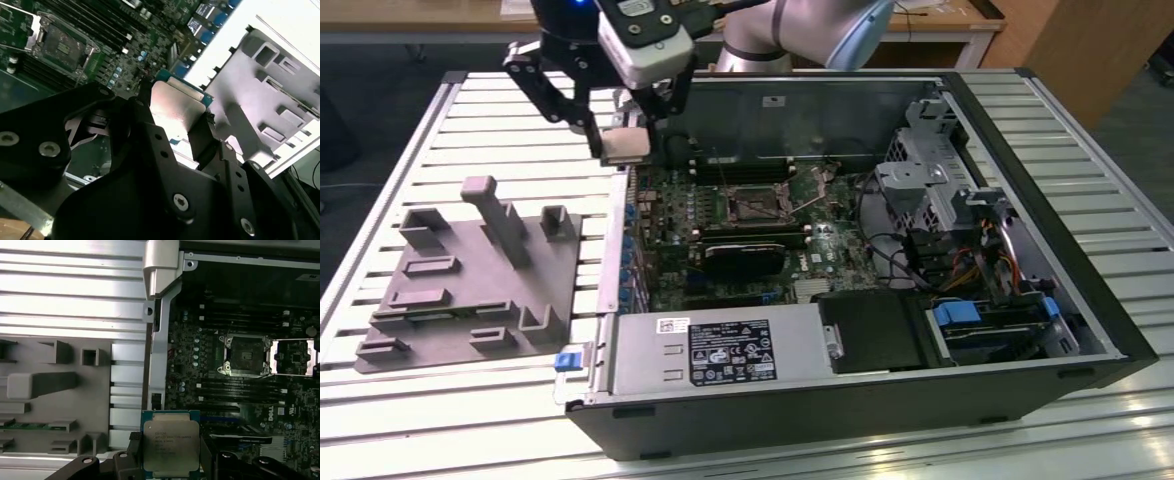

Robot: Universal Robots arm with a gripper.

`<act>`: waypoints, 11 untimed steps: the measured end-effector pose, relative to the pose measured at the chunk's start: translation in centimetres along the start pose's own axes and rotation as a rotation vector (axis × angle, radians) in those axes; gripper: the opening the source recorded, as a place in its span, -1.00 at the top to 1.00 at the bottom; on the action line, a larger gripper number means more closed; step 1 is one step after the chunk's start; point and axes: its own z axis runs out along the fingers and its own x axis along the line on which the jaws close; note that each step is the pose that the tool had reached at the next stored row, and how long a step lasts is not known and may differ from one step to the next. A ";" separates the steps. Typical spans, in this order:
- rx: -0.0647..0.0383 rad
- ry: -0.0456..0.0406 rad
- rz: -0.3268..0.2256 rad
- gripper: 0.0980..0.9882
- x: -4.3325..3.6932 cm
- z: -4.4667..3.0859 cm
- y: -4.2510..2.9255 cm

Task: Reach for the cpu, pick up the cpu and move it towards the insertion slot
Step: 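Pick up the cpu and move it towards the insertion slot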

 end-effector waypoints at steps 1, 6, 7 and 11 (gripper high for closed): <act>0.000 0.0004 0.000 0.00 -0.43 0.01 -0.01; 0.000 0.0028 0.000 0.00 -2.62 0.05 -0.08; 0.000 0.0032 0.000 0.00 -3.05 0.06 -0.10; 0.000 0.0047 0.000 0.00 -4.81 0.10 -0.15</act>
